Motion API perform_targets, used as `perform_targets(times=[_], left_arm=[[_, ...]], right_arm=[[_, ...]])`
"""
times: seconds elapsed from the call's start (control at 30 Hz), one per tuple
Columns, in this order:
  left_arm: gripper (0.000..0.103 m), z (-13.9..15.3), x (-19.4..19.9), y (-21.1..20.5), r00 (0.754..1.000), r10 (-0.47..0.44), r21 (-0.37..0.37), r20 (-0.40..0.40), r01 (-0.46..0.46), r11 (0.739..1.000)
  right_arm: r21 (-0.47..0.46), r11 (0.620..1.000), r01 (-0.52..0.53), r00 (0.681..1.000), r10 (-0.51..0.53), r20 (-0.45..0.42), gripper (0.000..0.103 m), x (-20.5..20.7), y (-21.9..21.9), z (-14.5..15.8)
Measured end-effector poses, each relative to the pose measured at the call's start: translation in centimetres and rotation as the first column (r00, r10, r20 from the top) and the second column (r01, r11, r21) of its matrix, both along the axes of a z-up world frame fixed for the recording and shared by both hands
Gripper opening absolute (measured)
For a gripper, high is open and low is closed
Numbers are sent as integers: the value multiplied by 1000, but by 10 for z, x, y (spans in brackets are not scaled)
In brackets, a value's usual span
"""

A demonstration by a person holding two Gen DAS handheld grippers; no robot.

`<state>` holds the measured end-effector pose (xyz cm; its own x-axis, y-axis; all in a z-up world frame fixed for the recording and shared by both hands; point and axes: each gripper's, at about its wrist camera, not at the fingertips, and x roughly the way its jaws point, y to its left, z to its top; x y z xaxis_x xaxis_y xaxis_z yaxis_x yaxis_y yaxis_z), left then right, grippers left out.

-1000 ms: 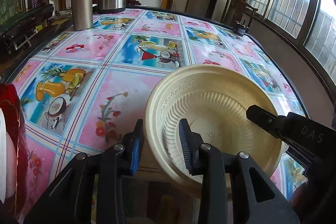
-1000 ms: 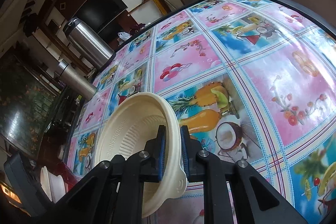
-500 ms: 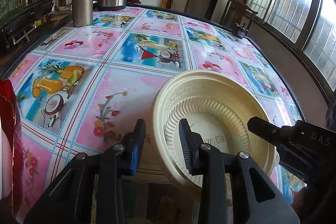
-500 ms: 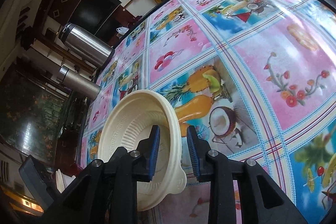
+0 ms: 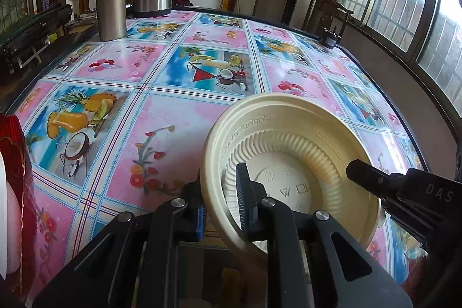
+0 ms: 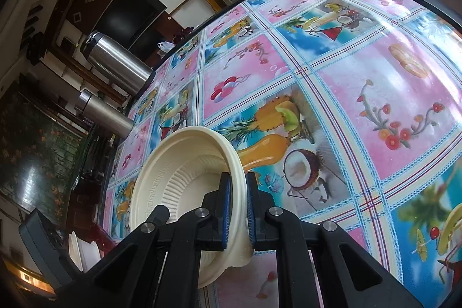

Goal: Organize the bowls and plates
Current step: 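Carry the cream bowl toward the red plate stack with both grippers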

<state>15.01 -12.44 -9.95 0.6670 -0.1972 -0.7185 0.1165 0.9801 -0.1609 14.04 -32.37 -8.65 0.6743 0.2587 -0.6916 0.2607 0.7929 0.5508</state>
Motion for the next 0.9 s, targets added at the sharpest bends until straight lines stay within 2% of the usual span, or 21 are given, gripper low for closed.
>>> perform_targets(times=[0.27,0.47,0.67,0.9], left_arm=[[15,4,-15,3,1000,-27,-6,-6,27,1000],[15,15,-31,6,999,-45,0,11,45,999],[15,23,-48,12,998,-58,10,23,57,998],[15,51,-72,38,997,-37,3,74,37,999]], right_arm=[[75,997,15,1000,-17,19,10,-21,-5,-2],[63,998,16,999,-19,48,10,-38,0,5],[92,996,3,999,-7,42,10,-53,4,7],[59,997,-44,994,38,100,10,-75,32,40]])
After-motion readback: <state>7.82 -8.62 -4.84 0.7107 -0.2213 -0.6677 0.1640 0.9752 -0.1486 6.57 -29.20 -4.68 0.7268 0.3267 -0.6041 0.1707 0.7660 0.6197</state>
